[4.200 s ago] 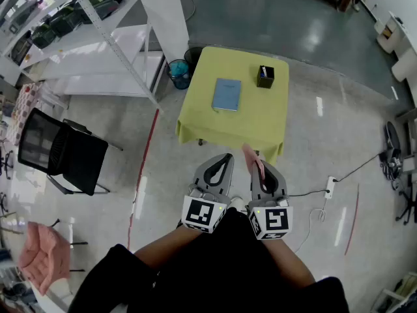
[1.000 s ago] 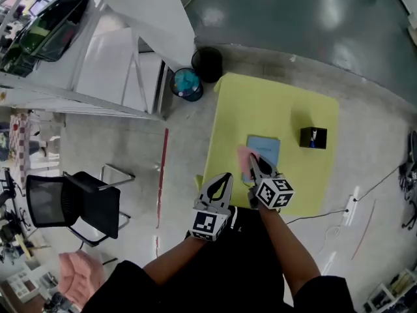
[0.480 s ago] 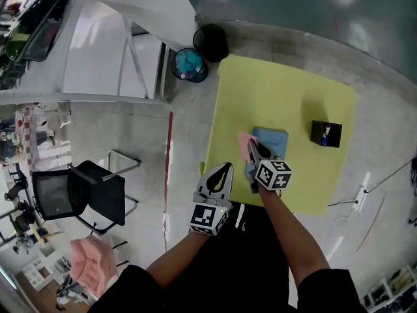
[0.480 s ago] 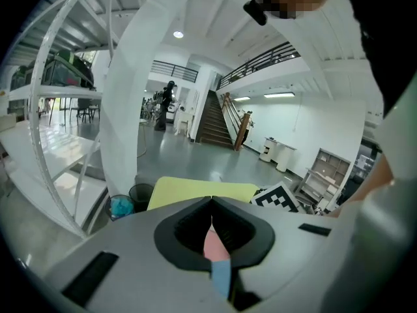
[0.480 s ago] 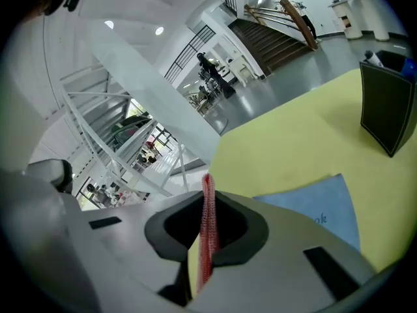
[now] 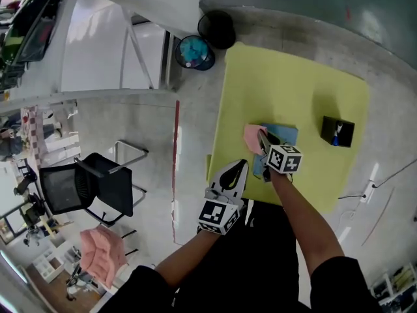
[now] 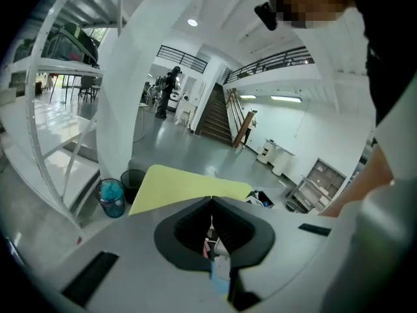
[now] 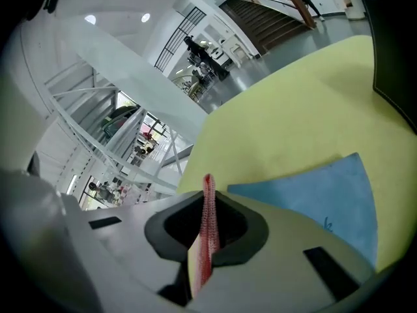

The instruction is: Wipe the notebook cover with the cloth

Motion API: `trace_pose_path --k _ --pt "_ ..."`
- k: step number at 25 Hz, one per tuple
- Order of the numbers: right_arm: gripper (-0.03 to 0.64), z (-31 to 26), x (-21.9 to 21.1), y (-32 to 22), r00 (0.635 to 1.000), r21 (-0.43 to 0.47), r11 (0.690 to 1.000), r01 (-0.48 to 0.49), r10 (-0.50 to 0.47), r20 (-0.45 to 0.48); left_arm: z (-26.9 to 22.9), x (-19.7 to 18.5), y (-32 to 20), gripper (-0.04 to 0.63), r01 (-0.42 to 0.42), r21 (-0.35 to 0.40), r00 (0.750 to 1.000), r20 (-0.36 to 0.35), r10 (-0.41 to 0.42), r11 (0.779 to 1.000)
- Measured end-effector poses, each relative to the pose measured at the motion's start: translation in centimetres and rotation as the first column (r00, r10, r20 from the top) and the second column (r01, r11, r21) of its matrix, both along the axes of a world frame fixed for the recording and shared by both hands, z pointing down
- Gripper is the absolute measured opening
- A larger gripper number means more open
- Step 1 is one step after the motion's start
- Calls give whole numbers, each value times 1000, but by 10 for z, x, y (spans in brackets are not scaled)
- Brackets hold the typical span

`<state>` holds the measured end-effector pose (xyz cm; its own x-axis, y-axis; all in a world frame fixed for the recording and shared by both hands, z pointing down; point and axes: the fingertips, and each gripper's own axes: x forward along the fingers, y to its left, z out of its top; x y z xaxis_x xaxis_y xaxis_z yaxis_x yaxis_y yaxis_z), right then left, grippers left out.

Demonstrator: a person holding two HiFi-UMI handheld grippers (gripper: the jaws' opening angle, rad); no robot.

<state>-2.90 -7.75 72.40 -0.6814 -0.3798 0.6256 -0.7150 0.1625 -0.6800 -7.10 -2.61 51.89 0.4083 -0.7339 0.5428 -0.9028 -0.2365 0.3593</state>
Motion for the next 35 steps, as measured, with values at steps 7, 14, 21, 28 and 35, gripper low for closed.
trace_pose_path --k 7,14,21,28,35 --pt "38 23 15 -8 999 -67 997 -41 39 -34 -4 6 -11 15 -15 8 1000 3 15 1000" --pt "38 27 16 -7 995 -81 996 -24 16 -101 -2 1 -6 15 -25 -5 999 24 26 1000" --pt "37 29 16 -9 990 -73 997 2 -12 -143 -8 3 -8 15 -31 2 999 19 31 1000" --pt "37 29 33 -9 988 -67 998 -16 5 -155 -9 9 -4 15 -53 2 998 24 53 999" --pt "37 28 45 -8 988 -60 998 -7 -2 -152 -12 13 -2 15 -54 11 998 21 54 998"
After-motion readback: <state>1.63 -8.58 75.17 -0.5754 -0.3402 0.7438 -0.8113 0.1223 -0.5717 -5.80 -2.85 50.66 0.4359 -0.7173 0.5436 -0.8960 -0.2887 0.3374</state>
